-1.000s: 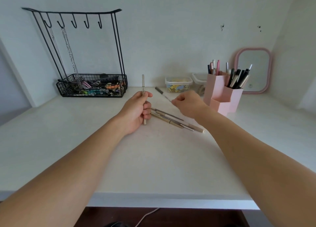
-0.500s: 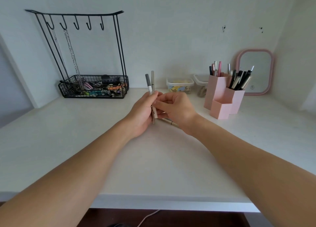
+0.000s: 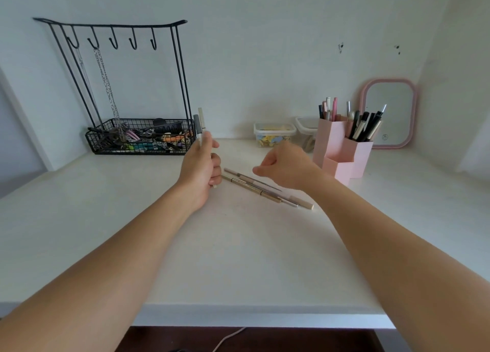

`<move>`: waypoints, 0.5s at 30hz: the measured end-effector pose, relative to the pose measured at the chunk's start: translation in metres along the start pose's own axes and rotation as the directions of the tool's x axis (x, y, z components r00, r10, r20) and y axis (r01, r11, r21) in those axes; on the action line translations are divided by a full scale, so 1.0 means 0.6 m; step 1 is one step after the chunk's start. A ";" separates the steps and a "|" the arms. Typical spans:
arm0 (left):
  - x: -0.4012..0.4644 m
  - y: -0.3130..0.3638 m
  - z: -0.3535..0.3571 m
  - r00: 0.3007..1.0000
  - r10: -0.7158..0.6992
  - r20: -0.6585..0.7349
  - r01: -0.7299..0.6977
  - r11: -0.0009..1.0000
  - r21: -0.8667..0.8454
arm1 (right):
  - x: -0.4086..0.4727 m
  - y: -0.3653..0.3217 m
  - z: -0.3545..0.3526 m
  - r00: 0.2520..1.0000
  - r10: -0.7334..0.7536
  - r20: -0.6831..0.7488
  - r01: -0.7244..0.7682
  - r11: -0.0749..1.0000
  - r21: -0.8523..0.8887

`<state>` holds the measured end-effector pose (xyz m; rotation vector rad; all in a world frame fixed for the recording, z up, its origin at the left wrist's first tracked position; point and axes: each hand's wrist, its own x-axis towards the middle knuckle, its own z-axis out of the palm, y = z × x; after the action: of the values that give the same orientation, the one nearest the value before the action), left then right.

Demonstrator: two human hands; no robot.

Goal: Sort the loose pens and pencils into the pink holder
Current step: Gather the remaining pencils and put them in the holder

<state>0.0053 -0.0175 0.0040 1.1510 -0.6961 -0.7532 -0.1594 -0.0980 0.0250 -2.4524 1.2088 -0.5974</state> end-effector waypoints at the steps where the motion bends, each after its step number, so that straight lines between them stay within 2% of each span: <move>1: 0.001 0.002 -0.002 0.999 -0.035 -0.010 0.035 0.999 -0.039 | -0.001 0.003 0.000 0.998 -0.005 0.069 0.013 0.993 -0.116; 3: 0.003 0.004 -0.004 0.997 -0.082 -0.007 0.081 0.991 -0.105 | -0.003 0.006 0.003 0.992 -0.002 0.125 0.027 0.980 -0.198; 6: 0.004 -0.001 -0.002 0.996 -0.087 0.002 0.087 0.992 -0.096 | 0.001 0.010 0.007 0.994 0.024 0.103 -0.008 0.988 -0.151; 10: 0.005 -0.002 0.000 0.995 -0.088 0.037 0.090 0.994 -0.066 | 0.005 0.014 0.009 0.983 0.070 0.172 -0.053 0.994 -0.099; 15: 0.003 -0.007 0.001 0.993 -0.103 0.054 0.105 0.994 -0.025 | 0.007 0.014 0.008 0.978 0.085 0.191 -0.075 0.995 -0.060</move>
<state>0.0053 -0.0203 0.0005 1.1518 -0.6713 -0.8817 -0.1602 -0.1059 0.0182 -2.4254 1.2512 -0.3007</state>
